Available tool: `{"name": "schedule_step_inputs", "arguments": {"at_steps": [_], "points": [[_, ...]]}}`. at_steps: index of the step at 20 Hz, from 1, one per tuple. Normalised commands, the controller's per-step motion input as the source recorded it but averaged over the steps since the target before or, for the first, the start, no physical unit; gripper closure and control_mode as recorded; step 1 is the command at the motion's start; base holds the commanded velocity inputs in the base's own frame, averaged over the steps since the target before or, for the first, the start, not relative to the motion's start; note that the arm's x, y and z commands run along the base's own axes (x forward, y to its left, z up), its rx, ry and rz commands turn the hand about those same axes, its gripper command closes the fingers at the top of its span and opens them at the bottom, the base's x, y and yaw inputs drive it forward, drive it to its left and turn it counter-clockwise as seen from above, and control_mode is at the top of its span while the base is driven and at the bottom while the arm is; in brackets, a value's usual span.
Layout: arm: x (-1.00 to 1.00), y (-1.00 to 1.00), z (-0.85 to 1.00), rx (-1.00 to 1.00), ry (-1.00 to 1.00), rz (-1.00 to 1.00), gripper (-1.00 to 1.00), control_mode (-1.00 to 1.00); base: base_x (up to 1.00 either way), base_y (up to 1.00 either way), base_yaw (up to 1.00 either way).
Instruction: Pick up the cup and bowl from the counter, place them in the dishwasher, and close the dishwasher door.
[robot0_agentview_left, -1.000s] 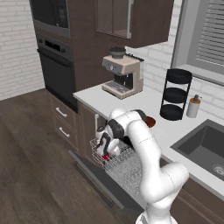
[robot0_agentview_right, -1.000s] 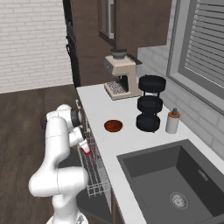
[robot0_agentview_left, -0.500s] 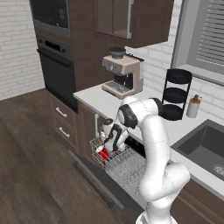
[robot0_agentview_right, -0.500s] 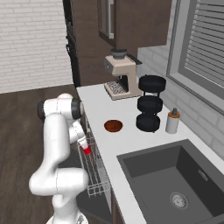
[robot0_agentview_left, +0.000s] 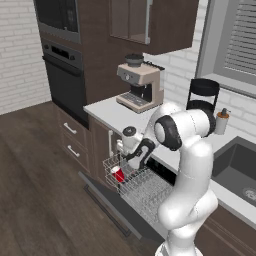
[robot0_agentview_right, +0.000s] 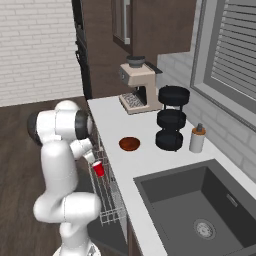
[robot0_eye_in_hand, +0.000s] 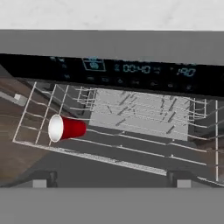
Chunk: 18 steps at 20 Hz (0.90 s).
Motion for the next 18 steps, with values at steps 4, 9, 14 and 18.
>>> {"name": "schedule_step_inputs", "arguments": {"at_steps": [4, 9, 14, 18], "points": [[-0.19, 0.11, 1.00, 0.00, -0.31, -0.02, -1.00, -1.00, 0.00, 0.00, 0.00], [0.00, 0.00, 1.00, 0.00, -0.39, 0.00, -1.00, -1.00, 0.00, 0.00, 0.00], [0.00, -0.05, 1.00, -0.03, -0.10, 0.00, -1.00, -1.00, 0.00, 0.00, 0.00], [0.00, -0.21, 1.00, -0.04, 0.00, 0.00, -1.00, -1.00, 0.00, 0.00, 0.00]]}}
